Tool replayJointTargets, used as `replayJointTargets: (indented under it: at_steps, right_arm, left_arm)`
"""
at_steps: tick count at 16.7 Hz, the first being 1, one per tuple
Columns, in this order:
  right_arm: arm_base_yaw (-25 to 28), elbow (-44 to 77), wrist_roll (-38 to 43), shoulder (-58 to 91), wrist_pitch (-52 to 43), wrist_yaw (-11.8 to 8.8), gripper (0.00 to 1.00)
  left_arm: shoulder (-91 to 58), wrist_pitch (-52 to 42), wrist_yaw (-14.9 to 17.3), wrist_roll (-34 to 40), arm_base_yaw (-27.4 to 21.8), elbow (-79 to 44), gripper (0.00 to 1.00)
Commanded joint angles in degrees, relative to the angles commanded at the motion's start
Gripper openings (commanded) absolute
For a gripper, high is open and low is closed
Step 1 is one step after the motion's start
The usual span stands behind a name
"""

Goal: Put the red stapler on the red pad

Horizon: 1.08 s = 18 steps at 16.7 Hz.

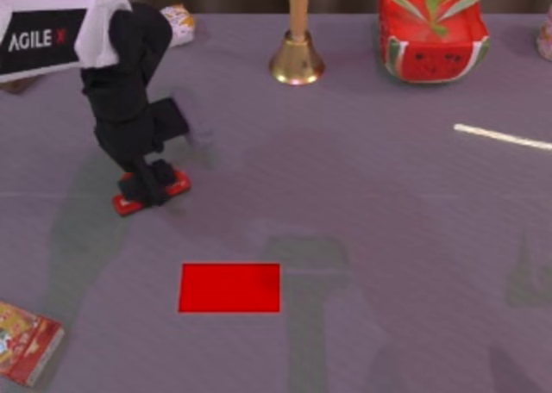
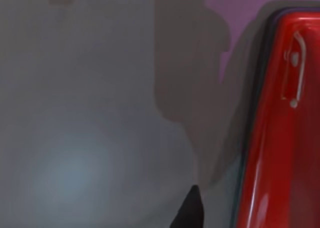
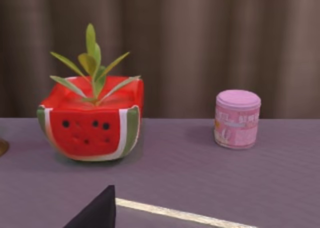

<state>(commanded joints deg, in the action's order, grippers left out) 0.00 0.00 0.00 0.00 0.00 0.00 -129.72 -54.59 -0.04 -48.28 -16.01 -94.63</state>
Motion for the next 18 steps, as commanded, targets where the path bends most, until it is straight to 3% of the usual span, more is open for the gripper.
replayJointTargets:
  at_steps: [4,5,14,18]
  right_arm:
    - [0.00,0.00,0.00,0.00,0.00,0.00,1.00]
    - [0.00,0.00,0.00,0.00,0.00,0.00,1.00]
    - [0.00,0.00,0.00,0.00,0.00,0.00,1.00]
    - [0.00,0.00,0.00,0.00,0.00,0.00,1.00]
  left_arm:
    - [0.00,0.00,0.00,0.00,0.00,0.00,0.02]
    - [0.00,0.00,0.00,0.00,0.00,0.00,0.00]
    - [0.12,-0.20,0.01,-0.08,0.02,-0.15,0.00]
    - [1.49,-6.73,0.04,-0.07,0.35,-5.54,0.00]
